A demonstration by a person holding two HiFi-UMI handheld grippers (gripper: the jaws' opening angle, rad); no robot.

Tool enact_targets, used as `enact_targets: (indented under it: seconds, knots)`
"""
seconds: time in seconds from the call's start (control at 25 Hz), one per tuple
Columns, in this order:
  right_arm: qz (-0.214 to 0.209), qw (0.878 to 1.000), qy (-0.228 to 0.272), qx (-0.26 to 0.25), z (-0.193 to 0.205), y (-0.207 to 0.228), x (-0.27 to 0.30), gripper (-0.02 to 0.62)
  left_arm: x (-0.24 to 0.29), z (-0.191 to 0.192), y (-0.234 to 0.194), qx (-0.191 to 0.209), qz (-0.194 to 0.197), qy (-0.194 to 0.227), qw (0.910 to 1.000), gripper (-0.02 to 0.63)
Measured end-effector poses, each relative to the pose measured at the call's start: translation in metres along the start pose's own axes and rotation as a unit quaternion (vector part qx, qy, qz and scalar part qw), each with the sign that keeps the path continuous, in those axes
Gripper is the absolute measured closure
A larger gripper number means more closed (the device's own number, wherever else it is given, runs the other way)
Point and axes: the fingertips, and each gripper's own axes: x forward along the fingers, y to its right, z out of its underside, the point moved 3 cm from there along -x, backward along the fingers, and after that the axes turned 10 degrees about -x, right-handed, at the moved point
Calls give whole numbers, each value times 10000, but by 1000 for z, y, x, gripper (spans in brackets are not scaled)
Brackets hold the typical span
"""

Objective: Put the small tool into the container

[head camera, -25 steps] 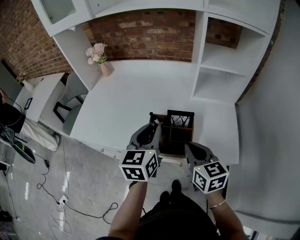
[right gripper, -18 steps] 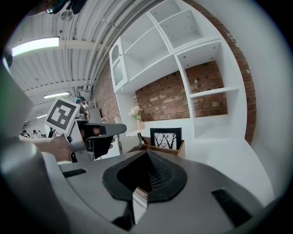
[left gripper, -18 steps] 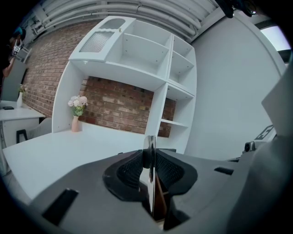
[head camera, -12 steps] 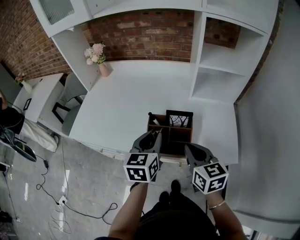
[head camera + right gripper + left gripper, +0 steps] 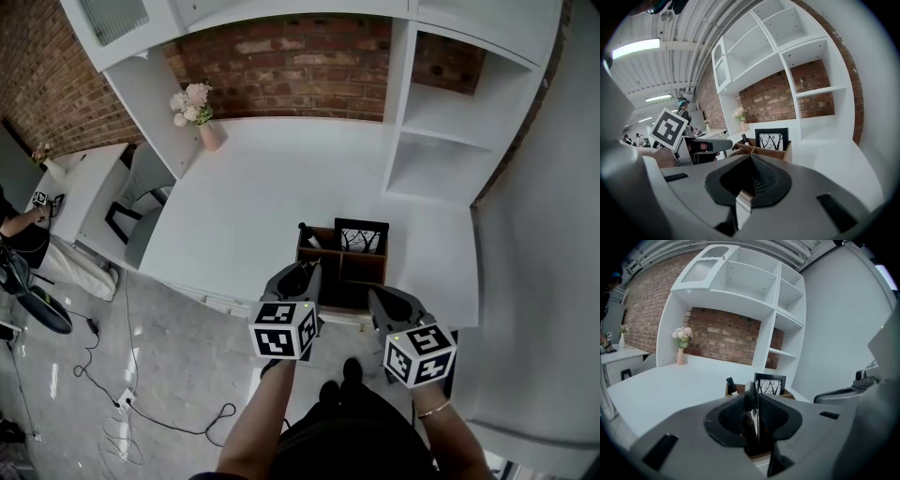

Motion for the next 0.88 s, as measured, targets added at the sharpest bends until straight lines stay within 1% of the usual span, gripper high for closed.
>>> enact_targets:
  seconds: [0.12, 0.52, 0.68, 0.88]
  knots:
    - [-5, 10000, -7, 7, 0, 0, 1, 591, 0, 0, -4, -18, -41, -7, 10000, 518]
    - [-96, 9999, -49, -4, 2, 0, 6, 591, -3, 4, -26, -294, -240, -35, 9993, 515]
    - [-143, 9999, -72, 6, 4, -3, 7, 591, -9, 12, -34, -453, -311, -91, 9984, 509]
    - [-209, 9997, -109, -16, 6, -6, 9, 591, -18, 26, -39, -538, -394, -199, 9976, 506]
